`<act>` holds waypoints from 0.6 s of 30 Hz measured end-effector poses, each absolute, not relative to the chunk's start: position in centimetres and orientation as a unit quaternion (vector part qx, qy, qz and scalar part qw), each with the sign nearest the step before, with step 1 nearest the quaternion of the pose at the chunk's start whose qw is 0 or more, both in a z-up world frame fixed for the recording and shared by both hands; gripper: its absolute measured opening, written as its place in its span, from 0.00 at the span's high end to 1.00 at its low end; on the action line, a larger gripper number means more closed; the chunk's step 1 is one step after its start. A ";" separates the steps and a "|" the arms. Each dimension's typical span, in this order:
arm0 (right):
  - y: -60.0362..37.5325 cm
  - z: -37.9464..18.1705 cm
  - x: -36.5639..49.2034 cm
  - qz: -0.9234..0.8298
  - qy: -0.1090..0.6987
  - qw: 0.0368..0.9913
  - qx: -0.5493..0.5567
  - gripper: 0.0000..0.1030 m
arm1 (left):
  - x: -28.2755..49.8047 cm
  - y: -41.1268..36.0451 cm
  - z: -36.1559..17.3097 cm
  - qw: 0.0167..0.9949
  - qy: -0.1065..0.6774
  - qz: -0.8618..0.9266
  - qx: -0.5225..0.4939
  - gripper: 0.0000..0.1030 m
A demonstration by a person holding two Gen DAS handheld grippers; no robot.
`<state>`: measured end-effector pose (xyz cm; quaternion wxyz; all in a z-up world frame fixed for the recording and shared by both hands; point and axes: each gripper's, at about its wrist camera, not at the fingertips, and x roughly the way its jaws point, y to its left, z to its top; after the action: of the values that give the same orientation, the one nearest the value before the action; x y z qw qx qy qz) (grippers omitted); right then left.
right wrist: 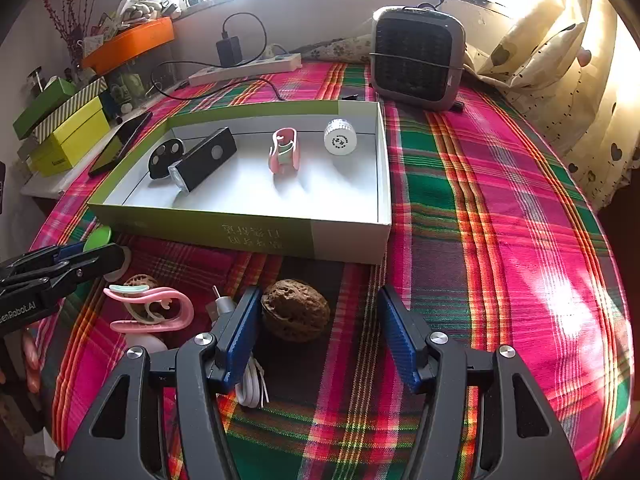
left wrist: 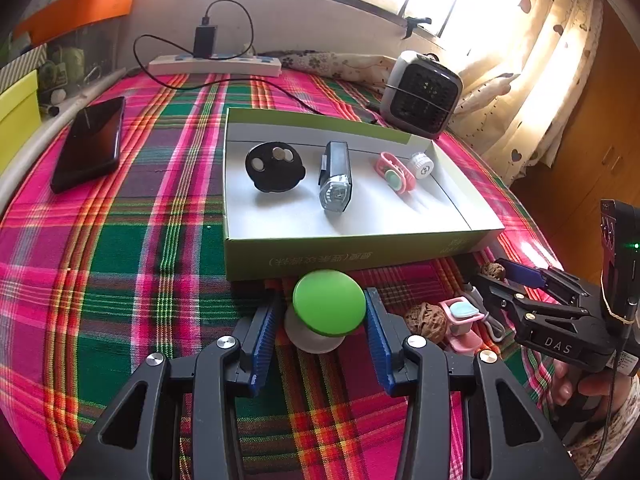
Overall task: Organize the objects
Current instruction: 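Move left tool to green mushroom object while right tool approaches walnut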
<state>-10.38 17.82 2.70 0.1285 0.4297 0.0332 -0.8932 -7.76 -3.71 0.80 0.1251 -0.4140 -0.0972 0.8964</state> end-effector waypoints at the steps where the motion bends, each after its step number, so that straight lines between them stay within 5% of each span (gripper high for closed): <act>1: 17.8 2.7 -10.4 -0.893 0.033 0.127 0.430 0.42 | -7.8 -3.7 0.8 0.124 -0.095 0.897 -0.414 0.61; 11: 17.8 2.7 -10.3 -0.894 0.035 0.123 0.430 0.42 | -8.0 -3.5 0.9 0.112 -0.083 0.900 -0.414 0.62; 18: 18.0 2.8 -10.3 -0.896 0.040 0.106 0.428 0.61 | -7.8 -3.1 1.1 0.115 -0.075 0.903 -0.407 0.71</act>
<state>-10.26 17.97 2.76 0.1064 0.4284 0.0398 -0.8964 -7.79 -3.07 1.15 0.1149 -0.4071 -0.0751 0.9030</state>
